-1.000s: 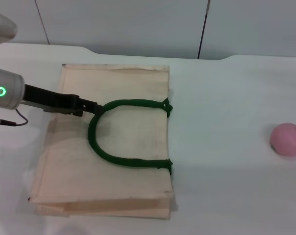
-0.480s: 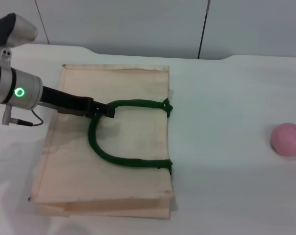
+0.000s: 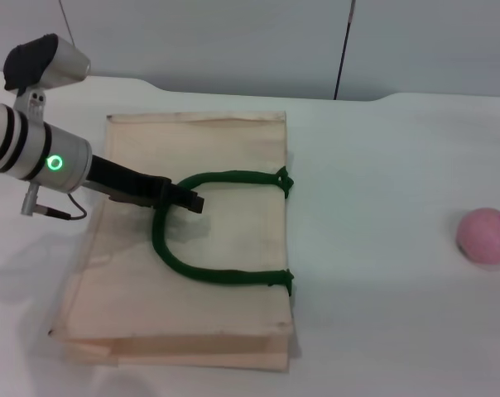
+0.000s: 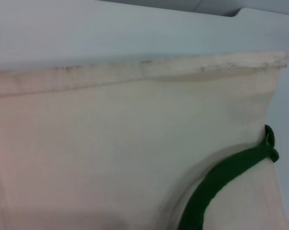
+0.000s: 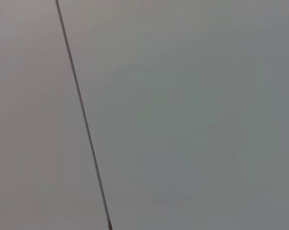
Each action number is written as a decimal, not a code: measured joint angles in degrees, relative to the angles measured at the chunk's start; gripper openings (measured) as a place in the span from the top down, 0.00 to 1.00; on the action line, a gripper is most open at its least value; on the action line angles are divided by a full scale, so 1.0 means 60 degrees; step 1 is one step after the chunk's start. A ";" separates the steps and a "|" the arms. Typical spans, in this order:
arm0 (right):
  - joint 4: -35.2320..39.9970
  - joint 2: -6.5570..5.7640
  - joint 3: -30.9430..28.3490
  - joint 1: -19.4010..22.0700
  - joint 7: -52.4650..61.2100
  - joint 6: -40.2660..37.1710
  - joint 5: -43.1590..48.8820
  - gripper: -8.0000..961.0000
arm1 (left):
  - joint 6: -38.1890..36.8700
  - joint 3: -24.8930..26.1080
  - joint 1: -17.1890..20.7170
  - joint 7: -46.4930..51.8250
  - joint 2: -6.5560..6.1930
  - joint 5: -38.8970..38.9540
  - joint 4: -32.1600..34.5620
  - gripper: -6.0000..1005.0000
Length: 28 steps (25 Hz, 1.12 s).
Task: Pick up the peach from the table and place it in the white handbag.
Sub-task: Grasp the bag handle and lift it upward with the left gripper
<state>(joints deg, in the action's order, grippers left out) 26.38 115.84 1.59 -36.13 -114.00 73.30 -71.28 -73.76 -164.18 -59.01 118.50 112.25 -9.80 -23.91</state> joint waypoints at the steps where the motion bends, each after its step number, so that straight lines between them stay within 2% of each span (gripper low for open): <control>1: -0.0002 0.0000 -0.0006 0.0000 0.0000 0.0000 0.0000 0.15 | -0.0002 0.0000 -0.0004 0.0012 0.0003 -0.0005 0.0001 0.28; 9: -0.0016 0.0001 -0.0017 0.0002 0.0000 0.0000 0.0001 0.16 | -0.0015 0.0000 -0.0037 0.0484 -0.0023 -0.0294 0.0013 0.29; 14: -0.0019 0.0000 -0.0017 0.0016 0.0000 0.0000 0.0001 0.16 | -0.0059 -0.0001 -0.0060 0.0734 -0.0024 -0.0464 0.0014 0.52; 17: -0.0017 0.0001 -0.0017 0.0036 0.0000 0.0000 0.0001 0.16 | -0.0098 0.0000 -0.0061 0.0898 -0.0037 -0.0486 -0.0027 0.75; 28: -0.0190 0.0017 -0.0267 0.0076 -0.0614 0.0000 -0.0023 0.17 | -0.0682 0.0012 -0.0033 0.0986 -0.0169 -0.0382 -0.0134 0.86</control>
<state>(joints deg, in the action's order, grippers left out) 25.24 115.94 -0.01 -35.68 -117.68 73.30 -71.42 -77.85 -164.11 -59.21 124.42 111.23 -12.09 -24.72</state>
